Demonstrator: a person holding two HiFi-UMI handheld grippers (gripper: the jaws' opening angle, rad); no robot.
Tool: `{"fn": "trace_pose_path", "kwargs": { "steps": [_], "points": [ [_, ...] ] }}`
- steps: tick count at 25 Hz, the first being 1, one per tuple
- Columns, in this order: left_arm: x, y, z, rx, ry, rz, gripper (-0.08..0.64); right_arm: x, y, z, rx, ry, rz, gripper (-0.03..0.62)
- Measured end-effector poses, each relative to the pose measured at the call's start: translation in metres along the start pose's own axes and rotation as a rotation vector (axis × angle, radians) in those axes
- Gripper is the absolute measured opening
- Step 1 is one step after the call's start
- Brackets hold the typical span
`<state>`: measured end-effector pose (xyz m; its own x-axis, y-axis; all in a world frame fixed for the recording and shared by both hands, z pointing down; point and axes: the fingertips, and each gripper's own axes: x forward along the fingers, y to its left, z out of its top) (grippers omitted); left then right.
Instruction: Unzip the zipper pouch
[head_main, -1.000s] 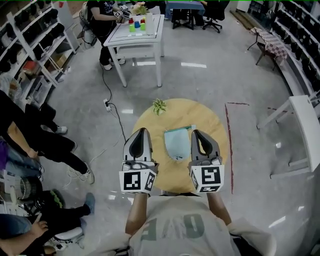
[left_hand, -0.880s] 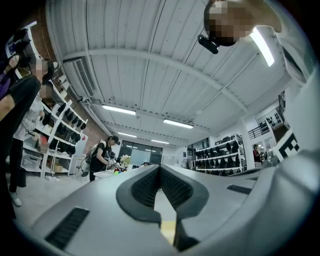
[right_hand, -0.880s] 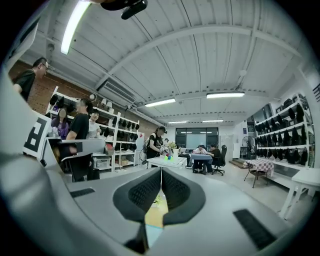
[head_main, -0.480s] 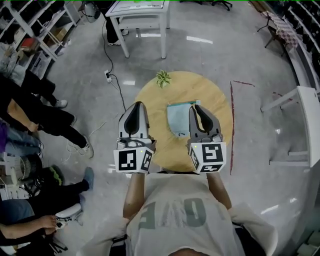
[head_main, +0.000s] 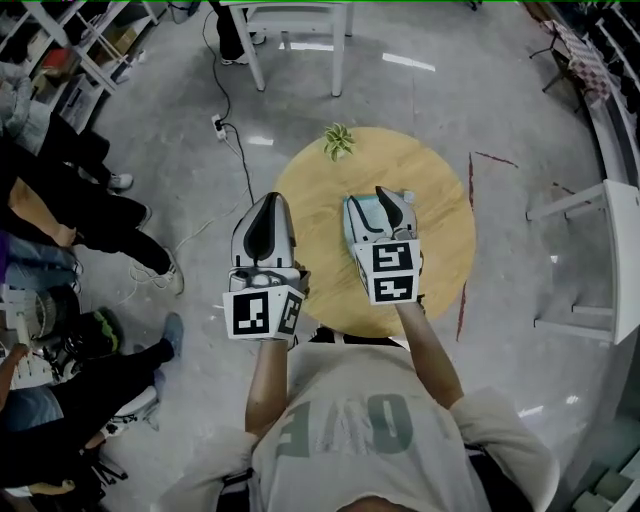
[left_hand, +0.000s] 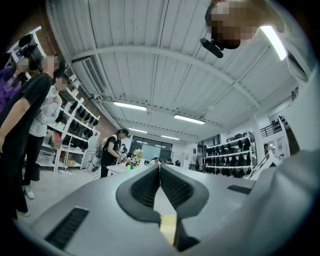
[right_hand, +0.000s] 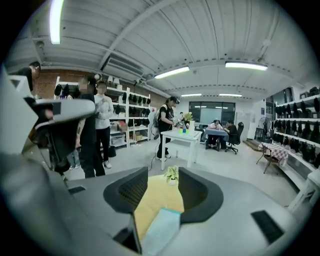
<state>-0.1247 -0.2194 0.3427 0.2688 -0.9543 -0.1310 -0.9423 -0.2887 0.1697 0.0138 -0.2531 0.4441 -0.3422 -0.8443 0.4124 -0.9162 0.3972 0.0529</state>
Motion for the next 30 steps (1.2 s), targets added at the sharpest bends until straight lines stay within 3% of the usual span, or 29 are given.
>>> {"fn": "trace_pose_path", "kwargs": {
  "steps": [7,13,21,28,30],
  "points": [
    [-0.015,0.035,-0.022,-0.025,0.052,0.084,0.029,0.077,0.014,-0.076,-0.074,0.284,-0.038,0.184],
    [-0.035,0.068,-0.038,-0.054,0.078,0.173,0.029,0.119,0.014,-0.149,-0.044,0.539,-0.085,0.184],
    [-0.058,0.091,-0.049,-0.077,0.101,0.249,0.029,0.134,0.004,-0.176,-0.046,0.655,-0.154,0.160],
    [-0.061,0.091,-0.055,-0.083,0.107,0.259,0.029,0.138,0.003,-0.190,-0.019,0.701,-0.161,0.136],
    [-0.060,0.089,-0.054,-0.082,0.107,0.255,0.029,0.138,0.006,-0.188,0.001,0.694,-0.160,0.103]
  ]
}}
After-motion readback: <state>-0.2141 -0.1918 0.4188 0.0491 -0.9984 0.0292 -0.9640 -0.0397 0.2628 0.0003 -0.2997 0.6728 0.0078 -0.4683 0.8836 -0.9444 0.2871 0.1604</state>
